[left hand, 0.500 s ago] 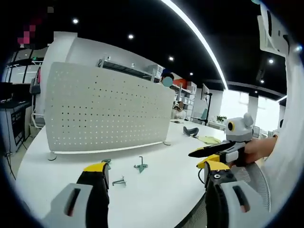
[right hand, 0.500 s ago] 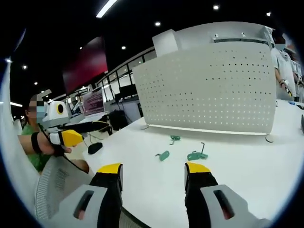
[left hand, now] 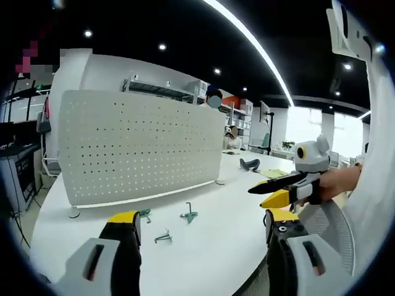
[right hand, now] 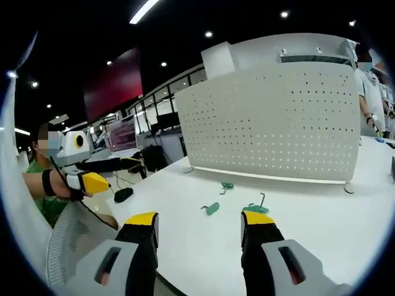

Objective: Insert the hook assembly into the mounting plate slot until the hook locks in place.

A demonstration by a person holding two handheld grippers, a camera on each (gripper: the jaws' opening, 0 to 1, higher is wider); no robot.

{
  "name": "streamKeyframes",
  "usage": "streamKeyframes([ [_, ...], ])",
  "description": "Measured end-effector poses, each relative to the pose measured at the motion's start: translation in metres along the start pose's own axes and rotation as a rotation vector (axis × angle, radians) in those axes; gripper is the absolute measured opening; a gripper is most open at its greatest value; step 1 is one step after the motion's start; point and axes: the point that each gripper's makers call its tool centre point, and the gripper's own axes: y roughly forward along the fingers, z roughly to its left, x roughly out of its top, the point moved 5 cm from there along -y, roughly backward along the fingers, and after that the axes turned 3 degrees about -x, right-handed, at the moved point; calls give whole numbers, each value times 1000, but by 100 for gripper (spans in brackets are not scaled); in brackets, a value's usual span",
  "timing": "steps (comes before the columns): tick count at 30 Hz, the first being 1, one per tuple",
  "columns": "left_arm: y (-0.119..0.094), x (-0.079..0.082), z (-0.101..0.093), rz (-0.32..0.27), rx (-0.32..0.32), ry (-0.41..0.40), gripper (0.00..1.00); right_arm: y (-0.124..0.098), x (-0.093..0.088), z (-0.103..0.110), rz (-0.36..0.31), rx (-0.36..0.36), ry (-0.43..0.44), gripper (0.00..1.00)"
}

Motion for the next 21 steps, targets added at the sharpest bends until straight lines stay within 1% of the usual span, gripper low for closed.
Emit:
streamKeyframes([
  [2,-1,0,1,-11,4,-7,85,1,0,0,3,2,1,54],
  [10,-2,-3,1,-8,22,-14,85,7,0,0,15,16,24,51],
  [15,-5,-3,2,-2,29,-6,84,11,2,1,19,23,14,50],
  [21,-7,-1,4,-12,39,-6,84,16,4,4,31,36,4,50],
])
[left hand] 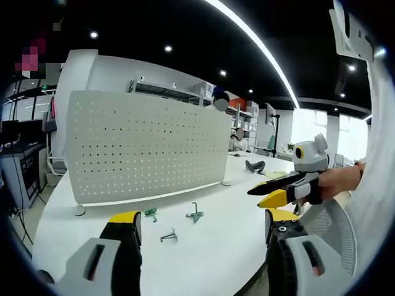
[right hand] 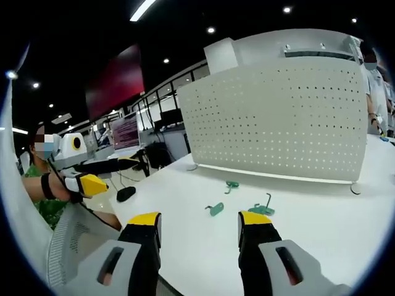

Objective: Insert the hook assembly into the mounting plate slot until the hook locks in place.

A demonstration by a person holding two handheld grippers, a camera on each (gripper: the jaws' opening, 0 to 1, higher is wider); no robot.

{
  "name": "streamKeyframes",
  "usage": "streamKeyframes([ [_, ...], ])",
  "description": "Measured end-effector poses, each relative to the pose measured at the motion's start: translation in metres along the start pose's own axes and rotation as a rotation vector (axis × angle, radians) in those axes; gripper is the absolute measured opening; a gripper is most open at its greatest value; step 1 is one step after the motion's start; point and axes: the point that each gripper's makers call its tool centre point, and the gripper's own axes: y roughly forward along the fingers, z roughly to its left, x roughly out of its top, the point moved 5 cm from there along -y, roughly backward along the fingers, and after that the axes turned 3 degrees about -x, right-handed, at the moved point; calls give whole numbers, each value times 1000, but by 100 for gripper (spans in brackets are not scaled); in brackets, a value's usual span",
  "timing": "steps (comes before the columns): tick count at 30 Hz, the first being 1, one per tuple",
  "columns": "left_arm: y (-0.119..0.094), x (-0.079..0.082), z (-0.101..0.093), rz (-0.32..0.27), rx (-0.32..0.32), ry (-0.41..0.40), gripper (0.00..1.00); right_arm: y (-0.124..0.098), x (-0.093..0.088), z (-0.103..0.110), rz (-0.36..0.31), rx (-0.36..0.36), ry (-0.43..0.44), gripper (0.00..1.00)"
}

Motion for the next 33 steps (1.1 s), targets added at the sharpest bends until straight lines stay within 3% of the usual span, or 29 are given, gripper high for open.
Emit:
streamKeyframes([
  [18,5,-6,10,35,-12,17,83,15,-1,-3,44,19,-2,47],
  [21,8,-8,11,47,-17,21,83,20,1,-4,56,17,40,46],
  [33,16,-11,13,71,-54,44,84,51,2,-5,75,37,7,44],
])
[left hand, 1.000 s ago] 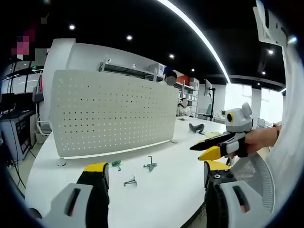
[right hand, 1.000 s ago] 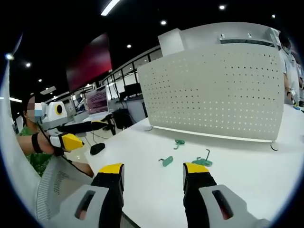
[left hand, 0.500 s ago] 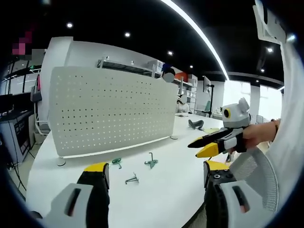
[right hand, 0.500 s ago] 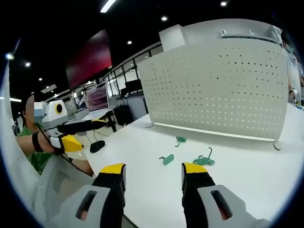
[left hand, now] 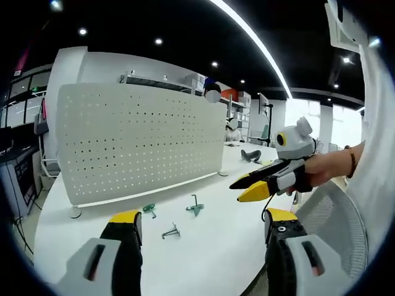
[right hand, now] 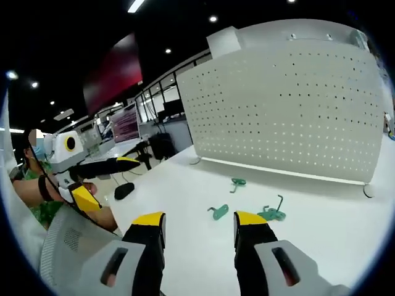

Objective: Insert the hook assembly into the mounting plate slot until the hook locks in place.

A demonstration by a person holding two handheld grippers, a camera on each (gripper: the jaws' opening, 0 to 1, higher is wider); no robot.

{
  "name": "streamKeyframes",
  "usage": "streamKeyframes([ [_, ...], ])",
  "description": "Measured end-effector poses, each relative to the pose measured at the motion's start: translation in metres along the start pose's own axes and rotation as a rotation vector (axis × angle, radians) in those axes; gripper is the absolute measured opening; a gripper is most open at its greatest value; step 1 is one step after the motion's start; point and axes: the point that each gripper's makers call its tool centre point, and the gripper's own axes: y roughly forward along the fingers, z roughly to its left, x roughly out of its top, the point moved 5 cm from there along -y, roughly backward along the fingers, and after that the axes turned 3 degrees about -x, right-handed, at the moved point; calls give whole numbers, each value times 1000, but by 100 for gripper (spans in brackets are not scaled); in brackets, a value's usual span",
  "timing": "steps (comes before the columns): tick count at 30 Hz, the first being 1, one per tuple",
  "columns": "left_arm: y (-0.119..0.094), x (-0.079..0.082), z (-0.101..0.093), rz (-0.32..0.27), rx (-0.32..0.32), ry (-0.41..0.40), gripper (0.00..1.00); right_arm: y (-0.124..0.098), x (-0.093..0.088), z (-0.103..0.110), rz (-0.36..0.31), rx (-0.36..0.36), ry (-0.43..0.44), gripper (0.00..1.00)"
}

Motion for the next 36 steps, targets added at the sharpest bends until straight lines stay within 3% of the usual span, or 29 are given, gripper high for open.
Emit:
streamKeyframes([
  [11,3,-4,4,40,7,23,83,21,-9,-2,50,19,-20,41],
  [36,-1,-21,17,74,9,-30,82,76,-25,2,140,57,-51,39],
])
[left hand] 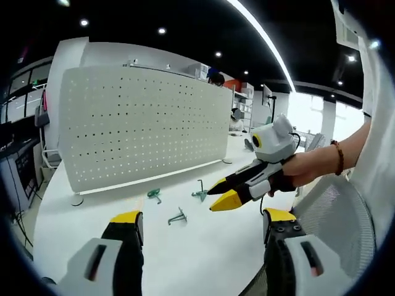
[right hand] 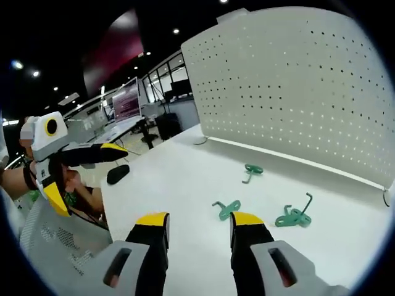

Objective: Insert the hook assembly into the mounting plate slot until the hook locks in place.

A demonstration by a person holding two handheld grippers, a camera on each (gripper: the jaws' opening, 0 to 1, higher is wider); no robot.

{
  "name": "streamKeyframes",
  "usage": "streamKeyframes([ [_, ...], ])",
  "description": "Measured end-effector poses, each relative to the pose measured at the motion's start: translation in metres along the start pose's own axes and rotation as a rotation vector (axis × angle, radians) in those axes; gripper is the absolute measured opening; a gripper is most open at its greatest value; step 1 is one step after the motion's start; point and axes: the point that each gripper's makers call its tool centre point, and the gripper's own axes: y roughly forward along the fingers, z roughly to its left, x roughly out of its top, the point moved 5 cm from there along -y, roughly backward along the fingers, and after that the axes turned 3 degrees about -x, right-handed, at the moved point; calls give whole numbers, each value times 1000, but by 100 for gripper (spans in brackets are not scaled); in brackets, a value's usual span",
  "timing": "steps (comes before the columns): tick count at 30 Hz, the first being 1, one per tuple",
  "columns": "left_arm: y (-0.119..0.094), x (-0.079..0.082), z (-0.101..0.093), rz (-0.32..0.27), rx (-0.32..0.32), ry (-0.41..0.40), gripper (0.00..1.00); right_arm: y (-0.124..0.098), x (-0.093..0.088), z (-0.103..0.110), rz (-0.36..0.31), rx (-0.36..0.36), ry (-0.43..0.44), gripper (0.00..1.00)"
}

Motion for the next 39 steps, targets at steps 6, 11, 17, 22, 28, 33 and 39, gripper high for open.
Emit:
streamKeyframes([
  [6,1,-1,2,8,-6,-2,81,9,-2,-2,13,4,-1,38],
  [11,1,-2,2,15,-17,2,81,15,-5,-5,35,0,0,34],
  [17,3,-4,6,17,-8,-3,80,25,-11,-8,62,-2,-3,33],
  [22,4,-5,4,26,-23,1,80,32,-14,-9,82,-11,-14,31],
  [28,6,-9,5,38,-25,0,80,39,-19,-12,98,-22,-16,29],
  [33,6,-9,7,36,-18,-4,80,44,-23,-18,113,-37,-3,28],
  [39,2,-14,11,45,-11,-8,80,51,-24,-22,132,-41,0,25],
])
